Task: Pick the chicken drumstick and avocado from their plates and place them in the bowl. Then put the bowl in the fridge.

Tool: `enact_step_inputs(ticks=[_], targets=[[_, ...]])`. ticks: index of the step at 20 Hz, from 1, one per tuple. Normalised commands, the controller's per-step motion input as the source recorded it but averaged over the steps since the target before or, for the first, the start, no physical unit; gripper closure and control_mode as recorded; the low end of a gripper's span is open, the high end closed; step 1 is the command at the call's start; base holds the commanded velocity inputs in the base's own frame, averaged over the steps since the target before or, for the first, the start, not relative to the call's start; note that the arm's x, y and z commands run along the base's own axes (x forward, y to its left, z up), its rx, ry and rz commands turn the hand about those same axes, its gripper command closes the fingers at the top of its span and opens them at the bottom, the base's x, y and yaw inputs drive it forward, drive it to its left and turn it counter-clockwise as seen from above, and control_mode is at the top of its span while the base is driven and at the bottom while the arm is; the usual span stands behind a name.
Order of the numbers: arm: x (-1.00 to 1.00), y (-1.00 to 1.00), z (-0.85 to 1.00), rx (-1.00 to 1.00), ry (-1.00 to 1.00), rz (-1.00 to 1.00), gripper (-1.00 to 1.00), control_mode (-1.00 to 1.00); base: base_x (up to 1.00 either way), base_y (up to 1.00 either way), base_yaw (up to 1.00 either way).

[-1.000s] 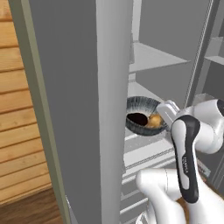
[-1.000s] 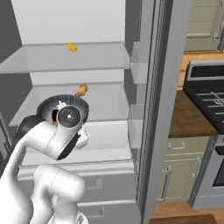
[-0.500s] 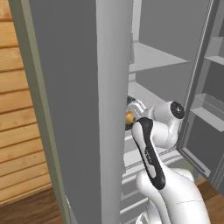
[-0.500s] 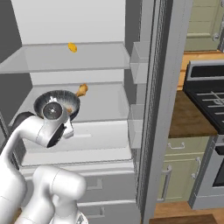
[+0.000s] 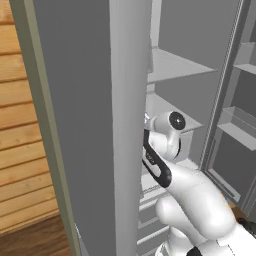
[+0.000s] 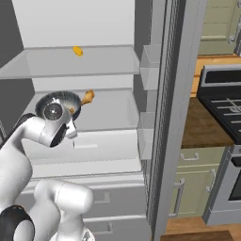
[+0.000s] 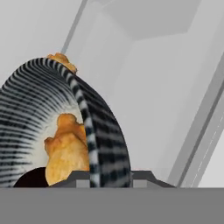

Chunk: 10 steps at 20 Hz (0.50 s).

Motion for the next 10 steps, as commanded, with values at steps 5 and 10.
enact_step_inputs(ticks=[5,10], targets=[[0.55,0.26,-0.07,0.00,0.00,-0.01,-1.00,-1.00,0.00,0.00,0.00],[0.00,0.00,0.00,0.00,0.00,0.00,-1.00,-1.00,0.00,0.00,0.00]])
